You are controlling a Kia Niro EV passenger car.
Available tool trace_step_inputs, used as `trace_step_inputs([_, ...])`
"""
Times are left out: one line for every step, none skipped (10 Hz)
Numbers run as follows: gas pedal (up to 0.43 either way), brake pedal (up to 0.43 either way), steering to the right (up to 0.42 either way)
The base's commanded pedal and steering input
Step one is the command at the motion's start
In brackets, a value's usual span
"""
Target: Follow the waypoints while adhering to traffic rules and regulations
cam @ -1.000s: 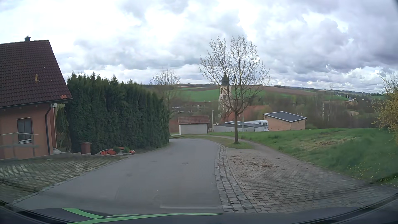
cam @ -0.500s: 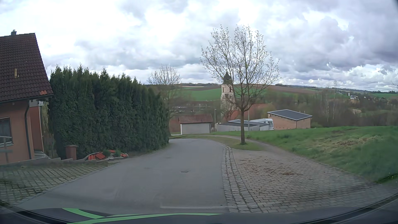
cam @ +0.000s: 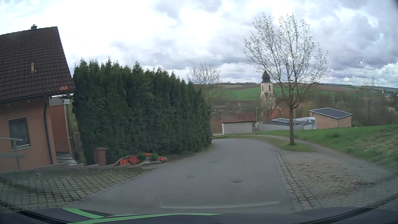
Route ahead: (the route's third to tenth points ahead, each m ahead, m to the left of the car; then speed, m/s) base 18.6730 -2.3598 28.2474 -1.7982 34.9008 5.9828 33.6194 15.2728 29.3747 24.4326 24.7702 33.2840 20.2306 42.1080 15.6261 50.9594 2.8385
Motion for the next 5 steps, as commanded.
trace_step_inputs([0.000, 0.189, -0.799])
trace_step_inputs([0.000, 0.171, -0.857])
trace_step_inputs([0.000, 0.116, -0.894])
trace_step_inputs([0.000, 0.073, -0.927])
trace_step_inputs([0.000, 0.030, -0.963])
